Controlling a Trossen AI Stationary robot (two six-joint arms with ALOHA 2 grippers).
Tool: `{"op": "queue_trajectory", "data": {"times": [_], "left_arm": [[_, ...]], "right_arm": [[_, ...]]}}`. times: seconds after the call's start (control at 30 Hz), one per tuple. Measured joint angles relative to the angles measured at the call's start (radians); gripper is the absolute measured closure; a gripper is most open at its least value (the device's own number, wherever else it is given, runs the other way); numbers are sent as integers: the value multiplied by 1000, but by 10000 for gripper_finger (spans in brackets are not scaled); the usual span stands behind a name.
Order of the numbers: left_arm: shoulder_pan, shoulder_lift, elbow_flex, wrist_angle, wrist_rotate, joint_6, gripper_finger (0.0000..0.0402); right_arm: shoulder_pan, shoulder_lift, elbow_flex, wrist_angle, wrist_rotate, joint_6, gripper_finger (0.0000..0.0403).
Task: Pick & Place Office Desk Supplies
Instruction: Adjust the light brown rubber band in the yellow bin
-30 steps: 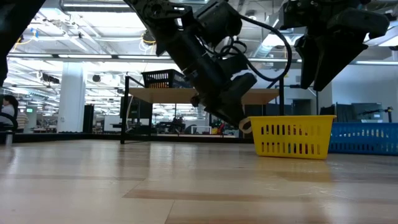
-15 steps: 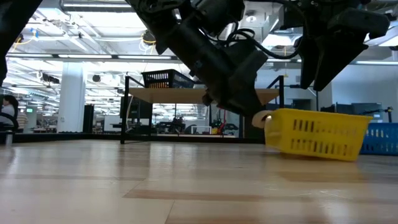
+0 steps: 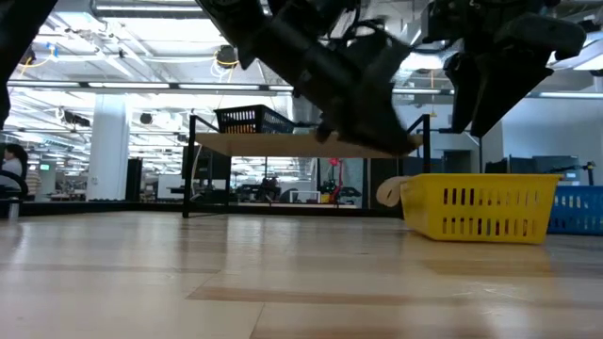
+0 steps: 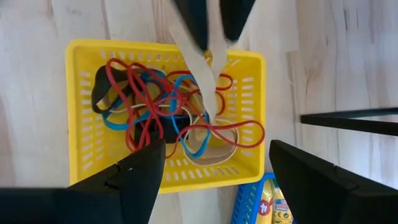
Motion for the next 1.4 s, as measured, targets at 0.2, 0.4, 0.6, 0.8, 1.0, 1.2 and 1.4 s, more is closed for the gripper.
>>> {"op": "queue_trajectory", "data": {"times": [0.2, 0.4, 0.6, 0.8, 1.0, 1.2, 1.4], "left_arm": [[26, 34, -4, -204, -172, -33, 339], [59, 121, -4, -176, -106, -96, 367], [42, 125, -5, -56, 90, -107, 372], [8, 74, -1, 43, 203, -87, 372], [3, 58, -2, 93, 196, -81, 372], [6, 59, -2, 149, 194, -80, 372], [0, 59, -3, 16, 222, -82, 372]], "right_arm": [[0, 0, 0, 7, 0, -1, 117], [2, 0, 0, 14, 0, -5, 117], [8, 0, 0, 14, 0, -8, 117], [7, 0, 0, 12, 0, -8, 117], [8, 0, 0, 18, 0, -8, 117], [27, 0, 0, 19, 0, -6, 117], [41, 0, 0, 18, 0, 0, 117]]}}
